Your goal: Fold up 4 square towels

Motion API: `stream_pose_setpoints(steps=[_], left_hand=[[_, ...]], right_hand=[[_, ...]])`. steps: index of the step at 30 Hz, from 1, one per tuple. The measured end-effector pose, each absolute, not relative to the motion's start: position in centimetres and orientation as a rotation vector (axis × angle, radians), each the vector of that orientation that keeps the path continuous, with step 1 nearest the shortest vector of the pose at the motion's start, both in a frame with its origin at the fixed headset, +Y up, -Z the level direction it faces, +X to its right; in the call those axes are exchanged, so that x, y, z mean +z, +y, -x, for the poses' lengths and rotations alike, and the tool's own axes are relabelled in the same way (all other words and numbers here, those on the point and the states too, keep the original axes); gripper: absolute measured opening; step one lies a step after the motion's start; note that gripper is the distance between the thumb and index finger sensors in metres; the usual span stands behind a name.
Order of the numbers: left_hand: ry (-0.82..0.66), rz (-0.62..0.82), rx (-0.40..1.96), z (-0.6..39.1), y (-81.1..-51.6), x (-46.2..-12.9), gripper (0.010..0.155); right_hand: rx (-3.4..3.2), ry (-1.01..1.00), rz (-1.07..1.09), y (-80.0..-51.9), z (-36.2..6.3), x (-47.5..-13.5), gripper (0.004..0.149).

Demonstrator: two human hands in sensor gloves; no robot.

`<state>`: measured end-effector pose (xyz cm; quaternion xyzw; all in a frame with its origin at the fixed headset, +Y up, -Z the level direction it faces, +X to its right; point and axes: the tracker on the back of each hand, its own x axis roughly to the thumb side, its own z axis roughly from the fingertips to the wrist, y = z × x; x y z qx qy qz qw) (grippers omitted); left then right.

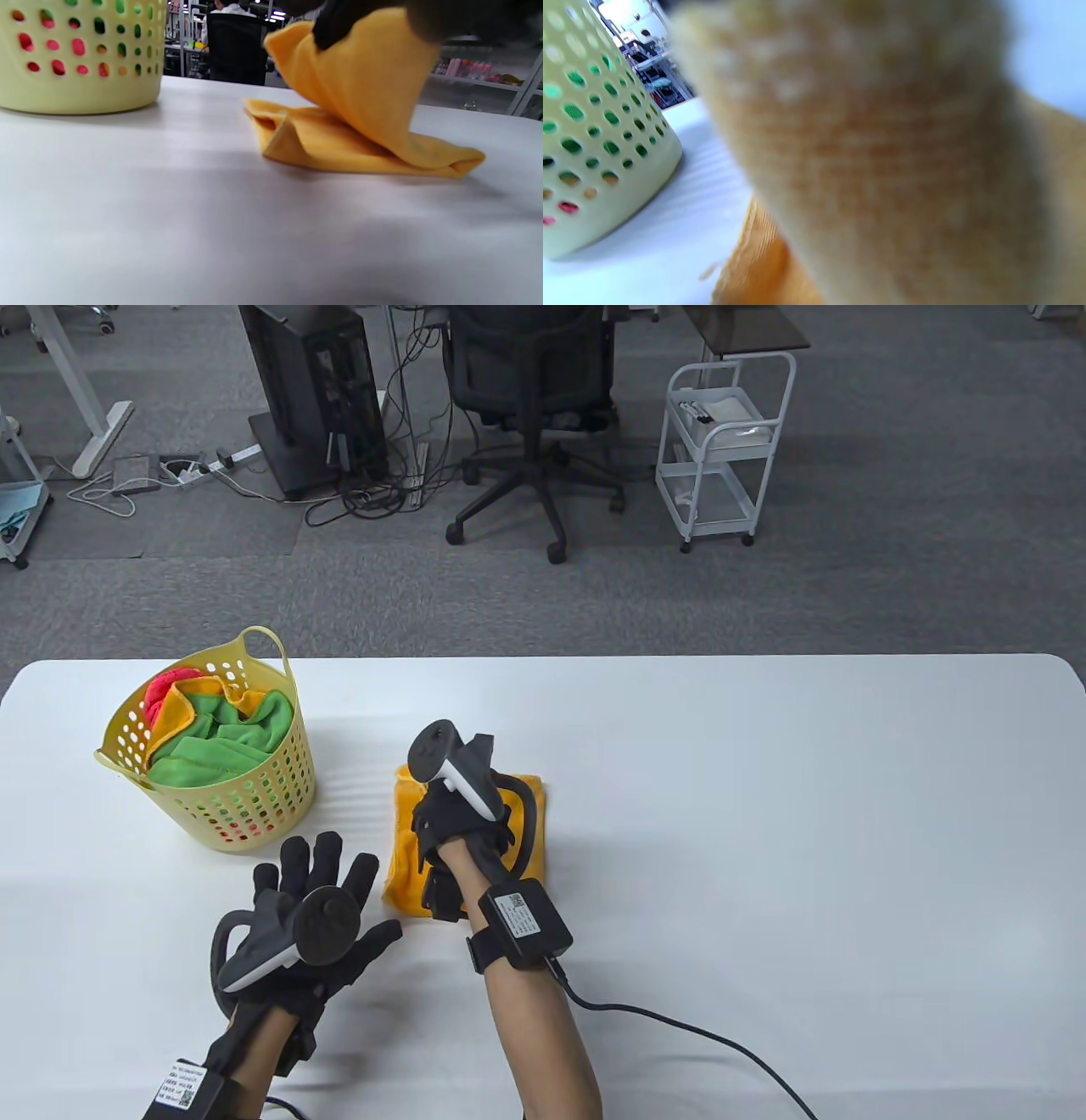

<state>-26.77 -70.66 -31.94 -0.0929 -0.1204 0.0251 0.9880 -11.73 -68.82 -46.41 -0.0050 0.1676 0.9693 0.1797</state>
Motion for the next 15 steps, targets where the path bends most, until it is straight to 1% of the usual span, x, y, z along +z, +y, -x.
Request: stream_pose_setpoints(steps=[4,5,6,9,12,15], left_hand=[[-0.244,0.188,0.049,26.7,-70.7,-32.0,0.084],[-0.245,0.187,0.05,26.7,-70.7,-32.0,0.084],[-0.245,0.186,0.051,26.7,-70.6,-32.0,0.084],[-0.245,0.182,0.055,26.8,-70.6,-32.0,0.084],[-0.247,0.182,0.052,26.8,-70.6,-32.0,0.084],[-0.249,0.182,0.05,26.7,-70.6,-32.0,0.084]], right_hand=[[2.765,0.566,0.043,-71.1,13.2,-47.2,0.049],[2.761,0.584,0.041,-71.3,13.3,-47.3,0.05],[2.728,0.653,0.025,-71.8,13.4,-47.4,0.054],[2.581,0.761,-0.037,-72.3,13.5,-47.7,0.07],[2.458,0.8,-0.068,-72.1,13.0,-47.8,0.074],[2.424,0.72,-0.059,-71.0,12.1,-47.8,0.071]])
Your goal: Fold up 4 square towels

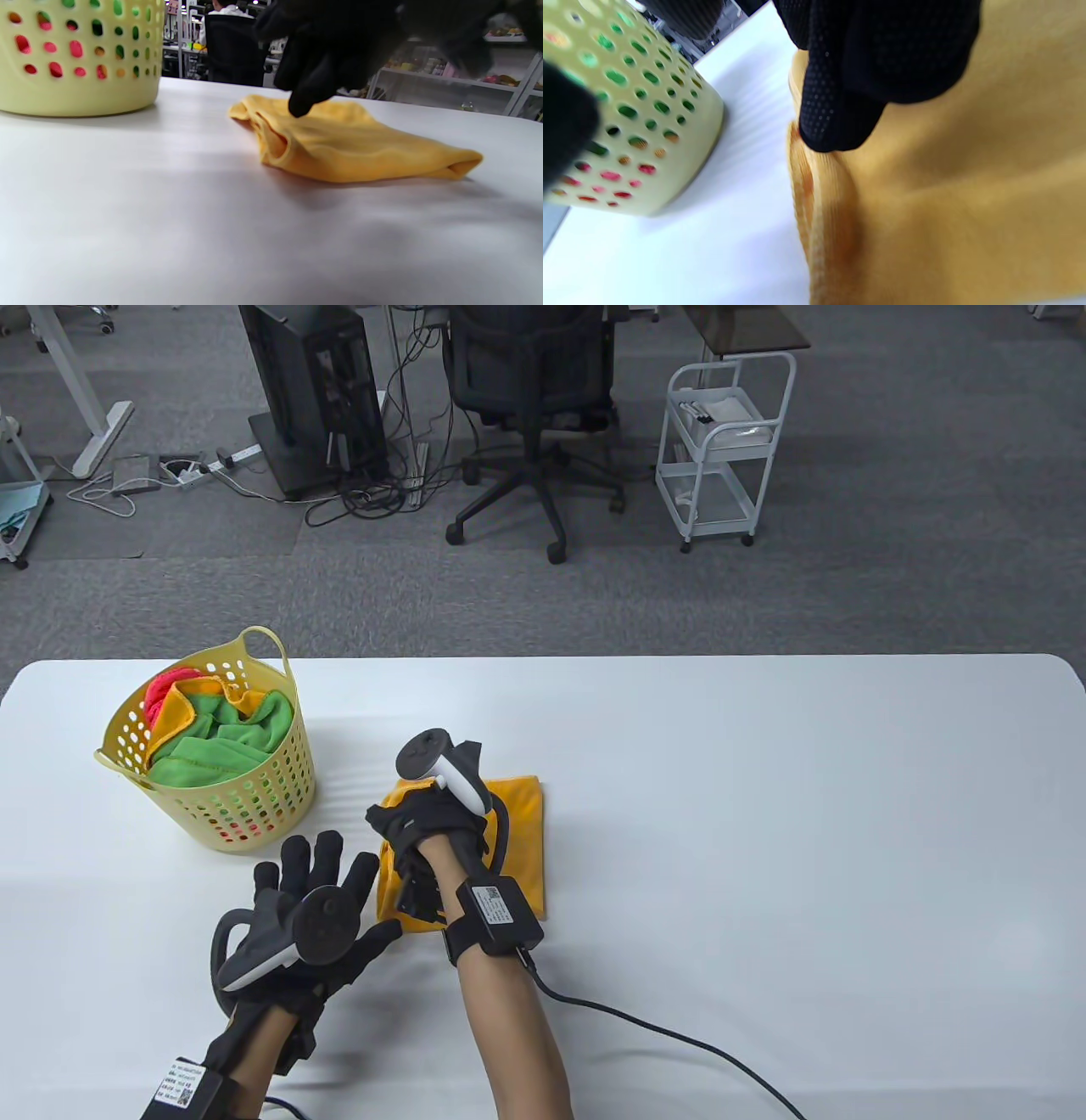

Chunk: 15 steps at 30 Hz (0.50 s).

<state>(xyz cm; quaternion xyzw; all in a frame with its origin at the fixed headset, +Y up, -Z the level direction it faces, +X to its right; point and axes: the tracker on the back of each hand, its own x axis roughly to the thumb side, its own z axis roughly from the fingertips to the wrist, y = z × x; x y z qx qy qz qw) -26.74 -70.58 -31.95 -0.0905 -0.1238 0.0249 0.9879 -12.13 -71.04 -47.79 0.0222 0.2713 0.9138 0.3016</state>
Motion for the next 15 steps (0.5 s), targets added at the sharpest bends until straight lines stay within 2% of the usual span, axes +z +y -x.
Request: stream_pose_setpoints(steps=[6,8,11,15], left_hand=[[-0.247,0.181,0.051,26.8,-70.6,-31.9,0.084],[-0.245,0.178,0.05,26.8,-70.5,-31.9,0.085],[-0.243,0.182,0.05,26.8,-70.6,-32.0,0.084],[-0.243,0.181,0.041,26.8,-70.5,-32.0,0.084]], right_hand=[[2.73,0.541,0.092,-69.5,8.4,-48.2,0.063],[2.879,0.498,0.191,-70.0,7.1,-48.3,0.062],[3.045,0.542,0.374,-71.4,5.3,-48.4,0.059],[3.093,0.617,0.49,-73.1,4.0,-48.4,0.068]])
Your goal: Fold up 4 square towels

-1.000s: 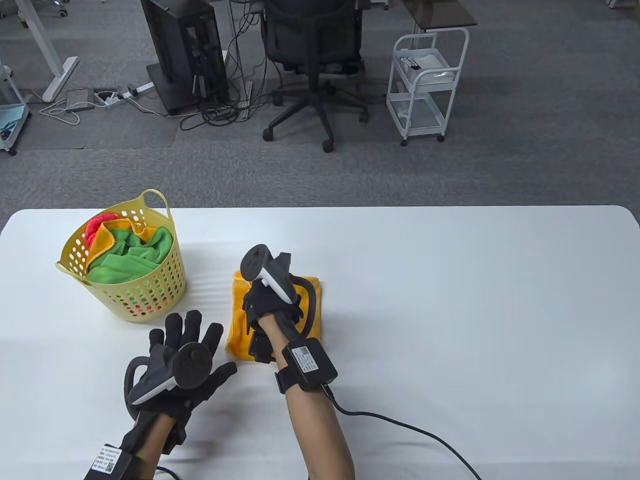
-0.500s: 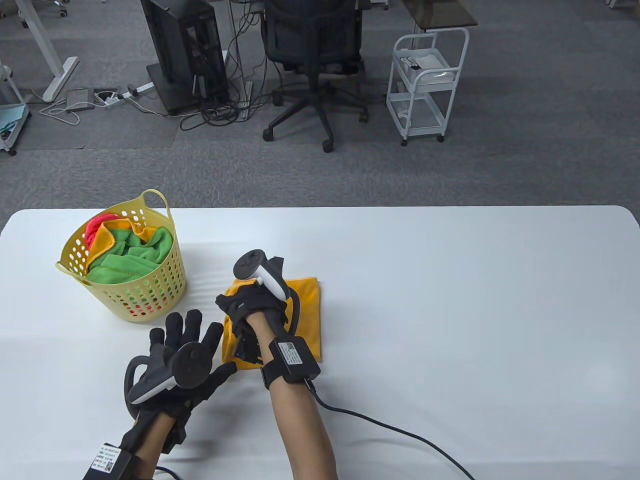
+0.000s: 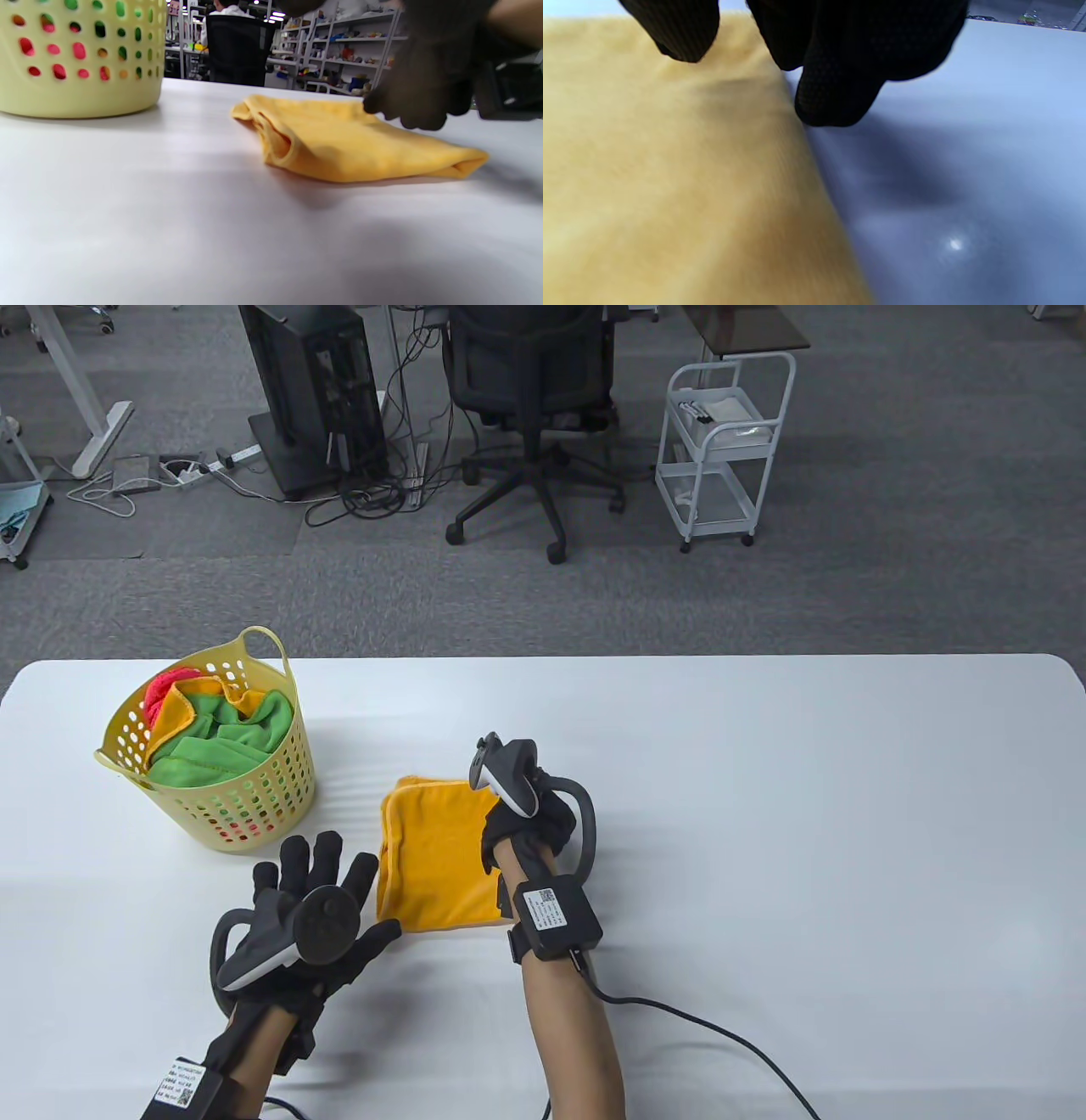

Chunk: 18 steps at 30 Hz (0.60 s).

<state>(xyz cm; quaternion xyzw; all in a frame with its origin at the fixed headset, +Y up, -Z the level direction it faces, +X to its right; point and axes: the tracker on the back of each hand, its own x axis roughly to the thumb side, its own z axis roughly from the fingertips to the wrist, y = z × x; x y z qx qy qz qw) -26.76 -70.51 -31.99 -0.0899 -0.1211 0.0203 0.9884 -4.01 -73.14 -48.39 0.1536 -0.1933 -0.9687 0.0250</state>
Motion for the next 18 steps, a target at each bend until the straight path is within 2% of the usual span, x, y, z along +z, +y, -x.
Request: stream_pose_setpoints(steps=[2,4,7,8,14,18], left_hand=[[-0.244,0.176,0.042,26.8,-70.5,-32.0,0.084],[-0.242,0.179,0.043,26.8,-70.6,-32.1,0.084],[-0.239,0.184,0.046,26.9,-70.7,-32.1,0.084],[-0.238,0.184,0.048,26.9,-70.7,-32.1,0.084],[-0.236,0.177,0.055,27.0,-70.6,-32.2,0.084],[-0.231,0.177,0.063,27.1,-70.7,-32.1,0.084]], right_hand=[[-2.996,-0.676,-0.497,-73.8,4.0,-48.5,0.072],[-2.989,-0.659,-0.51,-73.9,4.2,-48.4,0.07],[-3.07,-0.633,-0.477,-73.7,4.6,-48.4,0.049],[-3.135,-0.584,-0.468,-73.5,4.7,-48.4,0.047],[-3.516,-0.643,-0.283,-70.3,4.5,-47.5,0.048],[-3.686,-0.452,-0.047,-67.8,4.8,-46.8,0.051]])
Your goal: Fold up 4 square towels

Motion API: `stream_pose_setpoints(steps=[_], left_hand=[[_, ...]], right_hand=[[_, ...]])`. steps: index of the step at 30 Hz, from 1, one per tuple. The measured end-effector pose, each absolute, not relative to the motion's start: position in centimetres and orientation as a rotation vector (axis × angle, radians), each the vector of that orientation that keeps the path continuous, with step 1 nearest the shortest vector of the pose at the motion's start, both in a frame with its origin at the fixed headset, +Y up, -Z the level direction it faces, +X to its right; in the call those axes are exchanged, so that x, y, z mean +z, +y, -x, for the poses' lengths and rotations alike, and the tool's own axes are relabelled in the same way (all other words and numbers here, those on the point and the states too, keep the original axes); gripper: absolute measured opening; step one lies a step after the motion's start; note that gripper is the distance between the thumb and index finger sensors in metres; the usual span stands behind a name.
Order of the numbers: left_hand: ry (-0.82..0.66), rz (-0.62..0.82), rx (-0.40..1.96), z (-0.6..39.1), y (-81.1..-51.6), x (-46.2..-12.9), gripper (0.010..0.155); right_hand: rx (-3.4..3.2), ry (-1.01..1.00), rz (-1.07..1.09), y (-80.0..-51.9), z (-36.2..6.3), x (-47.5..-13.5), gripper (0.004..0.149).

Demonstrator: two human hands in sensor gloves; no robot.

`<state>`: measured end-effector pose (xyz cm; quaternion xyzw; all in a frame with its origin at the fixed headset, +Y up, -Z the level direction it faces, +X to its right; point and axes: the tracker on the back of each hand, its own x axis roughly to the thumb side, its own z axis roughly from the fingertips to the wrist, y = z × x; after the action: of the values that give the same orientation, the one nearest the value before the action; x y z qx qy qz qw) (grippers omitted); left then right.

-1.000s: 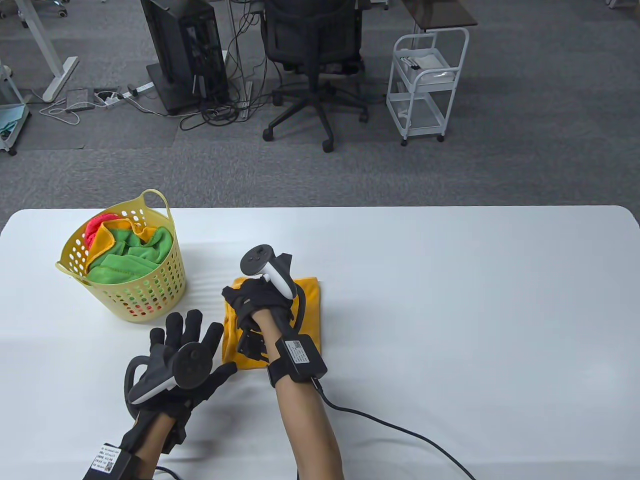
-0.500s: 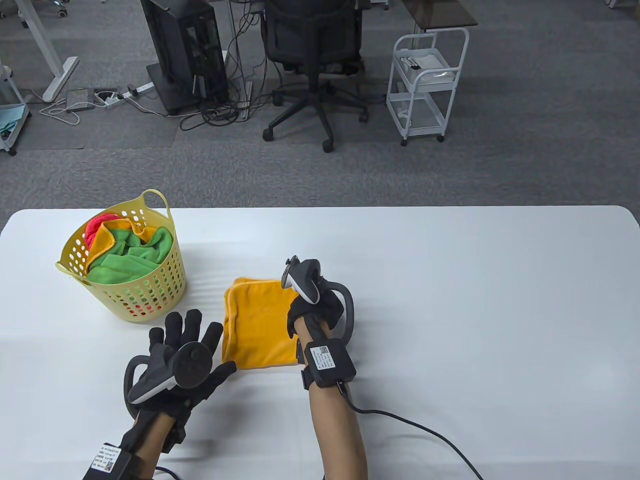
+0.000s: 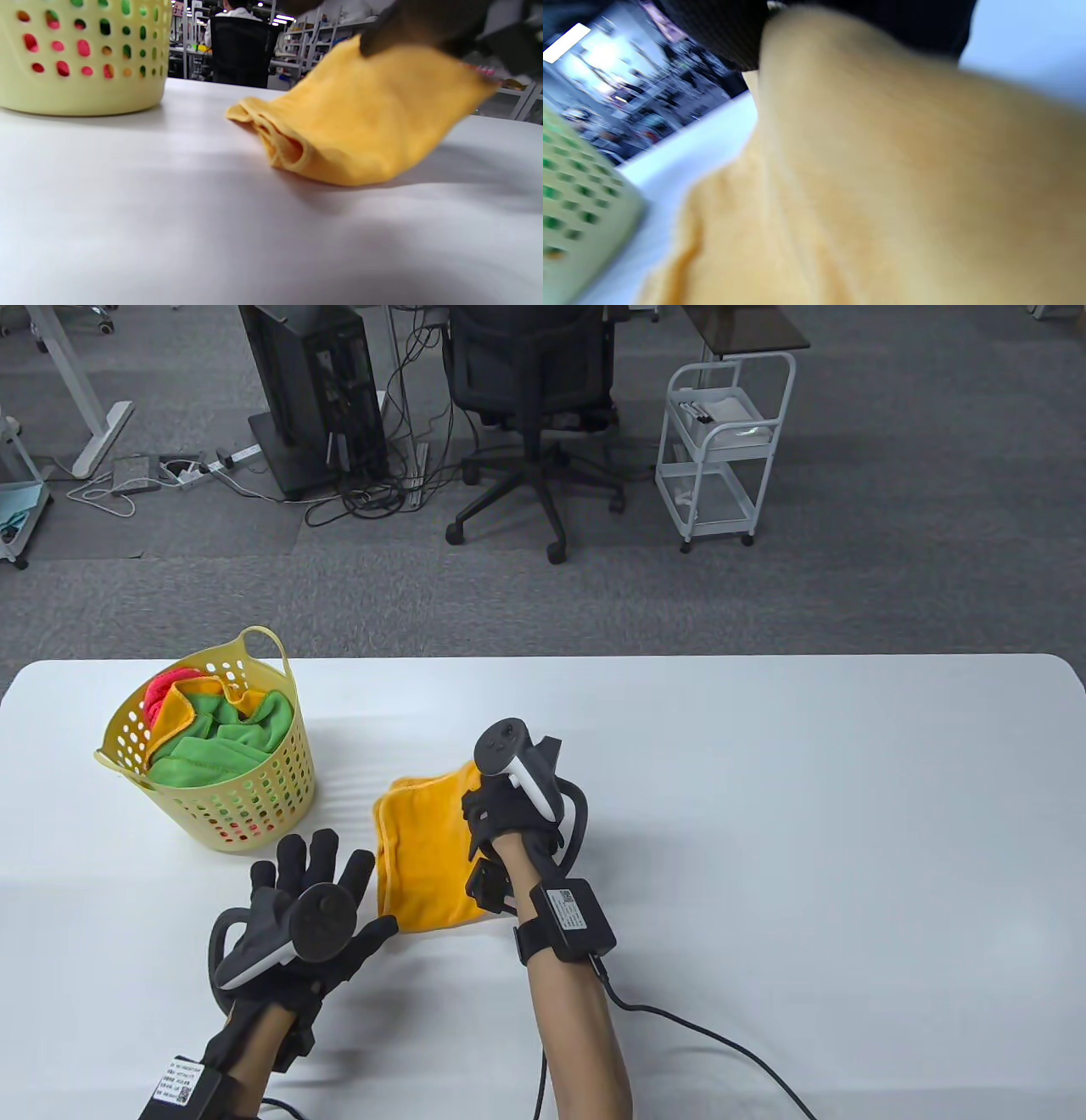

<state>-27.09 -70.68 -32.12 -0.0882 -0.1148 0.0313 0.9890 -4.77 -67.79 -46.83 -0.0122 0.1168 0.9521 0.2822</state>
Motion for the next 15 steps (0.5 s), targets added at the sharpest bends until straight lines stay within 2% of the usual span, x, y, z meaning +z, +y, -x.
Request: stream_pose_setpoints(steps=[7,11,15], left_hand=[[-0.235,0.188,0.072,27.3,-70.9,-32.4,0.084],[-0.229,0.194,0.082,27.5,-70.9,-32.4,0.085],[-0.223,0.188,0.087,27.6,-70.8,-32.4,0.085]], right_hand=[[2.557,0.165,-0.04,-61.9,4.2,-46.0,0.051],[2.605,0.139,-0.012,-57.8,-0.1,-45.8,0.051],[2.597,0.124,0.064,-55.6,-5.9,-45.4,0.051]])
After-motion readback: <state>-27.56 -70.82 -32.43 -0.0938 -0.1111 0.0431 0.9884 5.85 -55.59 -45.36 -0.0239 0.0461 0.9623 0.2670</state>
